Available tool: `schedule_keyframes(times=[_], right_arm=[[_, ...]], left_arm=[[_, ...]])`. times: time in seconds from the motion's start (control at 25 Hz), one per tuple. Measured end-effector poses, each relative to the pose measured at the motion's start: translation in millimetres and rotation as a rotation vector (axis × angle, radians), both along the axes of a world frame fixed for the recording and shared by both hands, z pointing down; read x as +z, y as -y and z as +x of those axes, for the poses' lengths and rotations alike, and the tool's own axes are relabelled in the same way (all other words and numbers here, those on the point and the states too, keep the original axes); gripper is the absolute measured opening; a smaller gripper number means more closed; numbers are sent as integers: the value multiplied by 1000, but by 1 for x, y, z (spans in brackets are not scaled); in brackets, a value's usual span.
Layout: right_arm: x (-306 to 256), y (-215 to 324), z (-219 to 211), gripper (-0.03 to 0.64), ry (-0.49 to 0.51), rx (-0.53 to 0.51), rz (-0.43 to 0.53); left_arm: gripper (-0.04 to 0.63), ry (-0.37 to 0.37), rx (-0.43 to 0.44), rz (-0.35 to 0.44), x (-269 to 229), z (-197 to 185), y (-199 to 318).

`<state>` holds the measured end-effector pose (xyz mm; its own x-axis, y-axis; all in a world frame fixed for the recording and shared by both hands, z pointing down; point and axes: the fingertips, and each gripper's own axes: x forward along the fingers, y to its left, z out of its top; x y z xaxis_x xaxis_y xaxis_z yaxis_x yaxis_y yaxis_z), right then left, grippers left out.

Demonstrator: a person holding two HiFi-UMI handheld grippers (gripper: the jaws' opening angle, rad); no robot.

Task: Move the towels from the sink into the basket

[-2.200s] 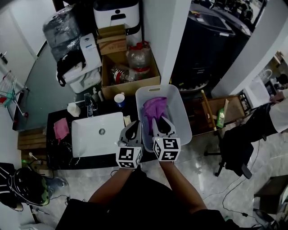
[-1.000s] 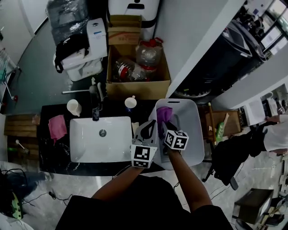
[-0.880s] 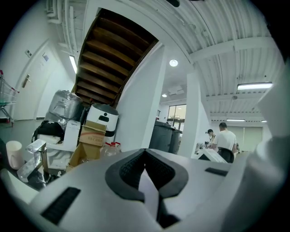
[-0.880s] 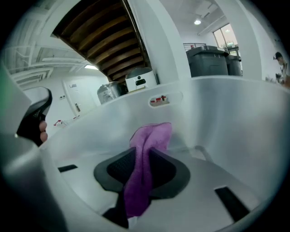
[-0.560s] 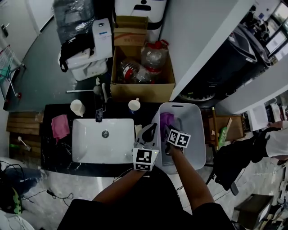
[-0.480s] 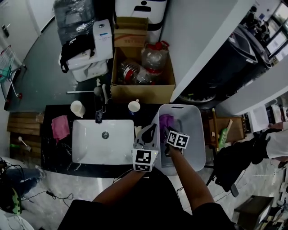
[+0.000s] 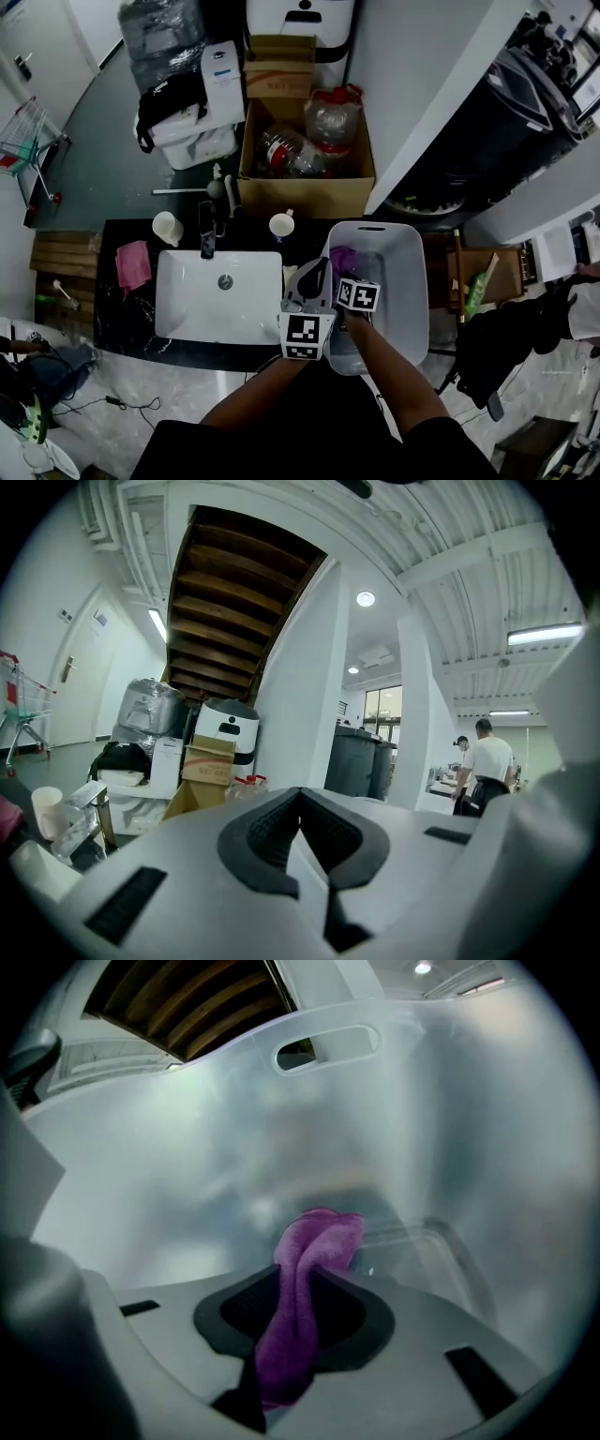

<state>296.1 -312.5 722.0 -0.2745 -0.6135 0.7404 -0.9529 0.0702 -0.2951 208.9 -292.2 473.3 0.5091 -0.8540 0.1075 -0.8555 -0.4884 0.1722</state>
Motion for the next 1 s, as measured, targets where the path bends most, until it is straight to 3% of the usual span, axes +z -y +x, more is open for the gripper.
schedule_keyframes(times=[0.28, 1.0], right_arm=[[20, -3, -17, 123, -41, -93, -35], [21, 5, -26, 169, -93, -186, 41]], left_arm=[[12, 29, -58, -19, 9, -12, 4], [12, 90, -114, -57, 14, -12, 13]])
